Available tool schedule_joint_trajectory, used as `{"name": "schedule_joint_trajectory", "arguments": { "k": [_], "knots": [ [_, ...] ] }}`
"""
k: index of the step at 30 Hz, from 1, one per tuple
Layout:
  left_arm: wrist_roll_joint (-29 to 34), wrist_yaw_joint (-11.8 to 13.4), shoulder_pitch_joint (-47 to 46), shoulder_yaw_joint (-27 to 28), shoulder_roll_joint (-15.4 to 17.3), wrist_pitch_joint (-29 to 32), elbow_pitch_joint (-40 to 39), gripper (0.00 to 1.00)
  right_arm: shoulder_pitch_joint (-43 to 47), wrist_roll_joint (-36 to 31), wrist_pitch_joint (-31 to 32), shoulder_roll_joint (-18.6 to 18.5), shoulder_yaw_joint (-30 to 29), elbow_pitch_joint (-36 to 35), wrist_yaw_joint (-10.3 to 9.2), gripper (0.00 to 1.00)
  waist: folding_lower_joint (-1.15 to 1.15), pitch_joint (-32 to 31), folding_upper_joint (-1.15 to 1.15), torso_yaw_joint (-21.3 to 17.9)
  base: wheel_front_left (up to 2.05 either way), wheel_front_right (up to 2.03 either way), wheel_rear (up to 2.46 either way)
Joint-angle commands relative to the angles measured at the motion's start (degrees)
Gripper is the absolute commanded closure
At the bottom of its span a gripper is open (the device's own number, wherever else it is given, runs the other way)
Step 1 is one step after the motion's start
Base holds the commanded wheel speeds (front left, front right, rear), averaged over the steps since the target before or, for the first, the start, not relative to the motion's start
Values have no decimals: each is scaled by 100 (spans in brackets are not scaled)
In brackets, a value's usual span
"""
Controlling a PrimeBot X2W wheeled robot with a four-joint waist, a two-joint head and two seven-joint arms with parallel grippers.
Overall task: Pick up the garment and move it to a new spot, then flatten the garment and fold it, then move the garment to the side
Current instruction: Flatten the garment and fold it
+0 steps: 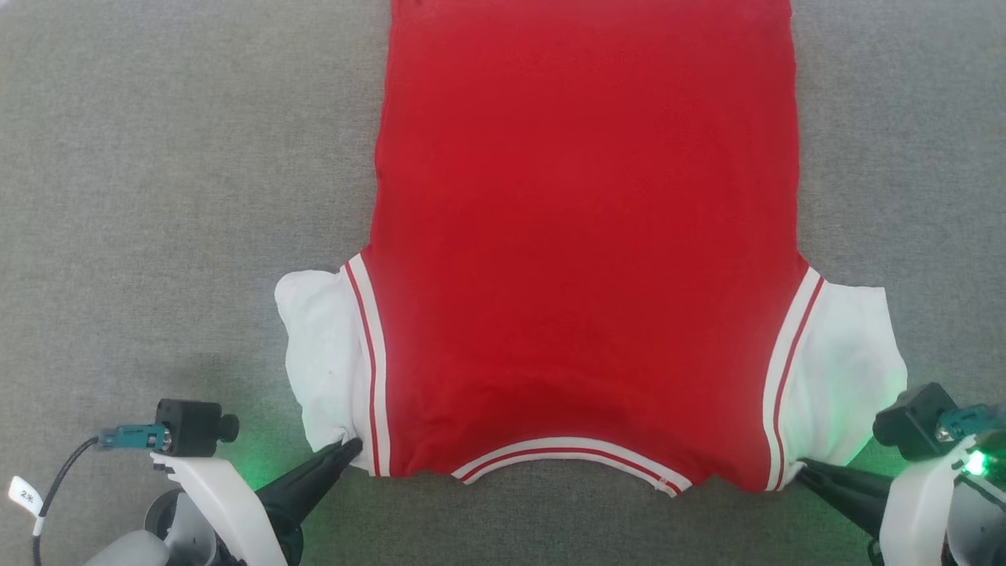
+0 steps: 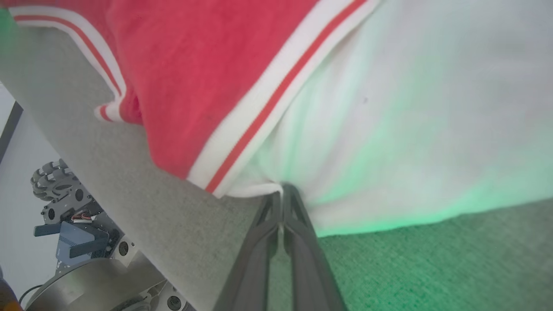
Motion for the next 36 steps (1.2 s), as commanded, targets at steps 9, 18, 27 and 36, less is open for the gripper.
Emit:
{"name": "schedule_joint_trajectory", "arguments": {
  "k": [9, 18, 27, 36],
  "knots": [
    [-41, -18, 215, 45, 23, -286, -14, 100, 188, 603, -193, -122, -1221, -599, -11, 0, 0, -144, 0, -134, 0, 0, 0],
    [81, -39, 113, 15, -107, -411, -227, 100, -358, 606, 189, -298, -2430, -681, -8, 0, 0, -92, 0, 42, 0, 0, 0],
    [268, -59, -398, -121, -465, -333, -230, 100, -3113, -176, 690, 503, -2025, 1086, -10, 0, 0, 376, 0, 594, 0, 0, 0],
    [376, -60, -922, -366, -850, -335, -176, 100, -5923, -853, 1629, 826, -1478, 3313, -10, 0, 0, 994, 0, 1248, 0, 0, 0]
  ]
}}
